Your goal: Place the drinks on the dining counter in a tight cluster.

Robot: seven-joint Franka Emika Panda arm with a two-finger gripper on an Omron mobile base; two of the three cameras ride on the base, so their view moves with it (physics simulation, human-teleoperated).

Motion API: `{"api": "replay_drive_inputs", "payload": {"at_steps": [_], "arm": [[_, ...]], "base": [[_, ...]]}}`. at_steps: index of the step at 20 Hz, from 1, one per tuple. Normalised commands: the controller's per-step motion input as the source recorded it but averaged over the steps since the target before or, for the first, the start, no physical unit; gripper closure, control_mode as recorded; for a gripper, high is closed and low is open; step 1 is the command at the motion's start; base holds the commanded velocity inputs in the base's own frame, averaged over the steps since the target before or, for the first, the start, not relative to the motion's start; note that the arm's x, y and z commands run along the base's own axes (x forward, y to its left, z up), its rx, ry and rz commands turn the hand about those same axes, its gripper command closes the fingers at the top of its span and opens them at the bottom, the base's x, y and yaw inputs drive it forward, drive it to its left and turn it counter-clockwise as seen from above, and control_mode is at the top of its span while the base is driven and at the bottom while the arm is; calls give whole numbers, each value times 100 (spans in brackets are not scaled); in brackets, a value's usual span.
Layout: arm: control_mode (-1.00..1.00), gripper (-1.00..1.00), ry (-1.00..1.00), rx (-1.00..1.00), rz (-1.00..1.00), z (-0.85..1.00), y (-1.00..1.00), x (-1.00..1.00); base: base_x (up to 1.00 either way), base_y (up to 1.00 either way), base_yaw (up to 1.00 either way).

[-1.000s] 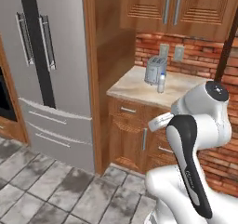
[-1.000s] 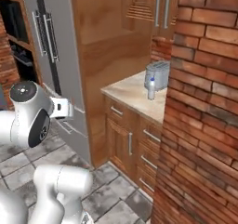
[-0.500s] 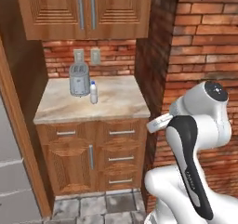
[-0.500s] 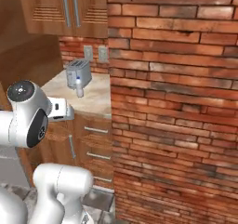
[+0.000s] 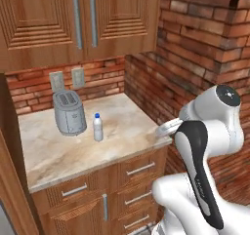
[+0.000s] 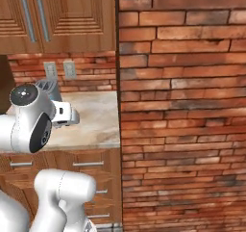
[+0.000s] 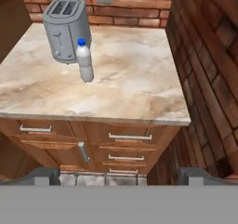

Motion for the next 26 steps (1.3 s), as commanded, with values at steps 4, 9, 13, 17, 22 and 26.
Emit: {"api": "replay_drive_inputs", "payload": {"at_steps": [4,9,13,17,22,26], "arm": [[100,-100,0,0,0,0,0,0],[100,-100,0,0,0,0,0,0],[100,-100,0,0,0,0,0,0],[100,-100,0,0,0,0,0,0],[100,-100,0,0,0,0,0,0],[100,-100,0,0,0,0,0,0]], "base": [[47,67,-17],[40,72,-17],[16,53,-14],[0,9,-3],[0,0,0],[0,0,0]]}}
